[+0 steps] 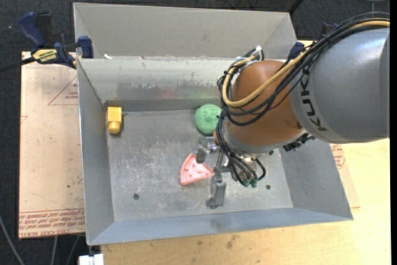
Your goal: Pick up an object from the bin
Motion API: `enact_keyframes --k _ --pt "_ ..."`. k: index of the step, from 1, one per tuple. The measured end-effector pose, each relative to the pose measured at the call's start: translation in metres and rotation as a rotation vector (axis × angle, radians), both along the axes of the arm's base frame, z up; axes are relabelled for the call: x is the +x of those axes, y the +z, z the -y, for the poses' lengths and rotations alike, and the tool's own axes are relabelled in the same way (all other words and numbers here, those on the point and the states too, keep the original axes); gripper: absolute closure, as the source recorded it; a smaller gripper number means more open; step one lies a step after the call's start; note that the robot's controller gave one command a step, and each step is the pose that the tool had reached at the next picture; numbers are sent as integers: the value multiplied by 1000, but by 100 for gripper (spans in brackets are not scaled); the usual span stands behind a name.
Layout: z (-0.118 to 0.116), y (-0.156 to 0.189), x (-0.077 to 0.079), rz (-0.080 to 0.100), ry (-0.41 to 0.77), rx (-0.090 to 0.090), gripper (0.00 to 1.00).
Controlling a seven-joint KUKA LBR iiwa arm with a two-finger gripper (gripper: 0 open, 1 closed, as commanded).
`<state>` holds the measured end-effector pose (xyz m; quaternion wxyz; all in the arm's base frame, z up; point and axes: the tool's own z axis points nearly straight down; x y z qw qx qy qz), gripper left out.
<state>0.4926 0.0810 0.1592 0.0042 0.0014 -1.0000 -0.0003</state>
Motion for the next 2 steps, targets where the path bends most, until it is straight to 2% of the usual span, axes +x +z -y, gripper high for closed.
enact_keyframes --k 1,2 --pt "0 4 2 8 -2 1 0" --pt "-1 -45 17 16 0 2 0"
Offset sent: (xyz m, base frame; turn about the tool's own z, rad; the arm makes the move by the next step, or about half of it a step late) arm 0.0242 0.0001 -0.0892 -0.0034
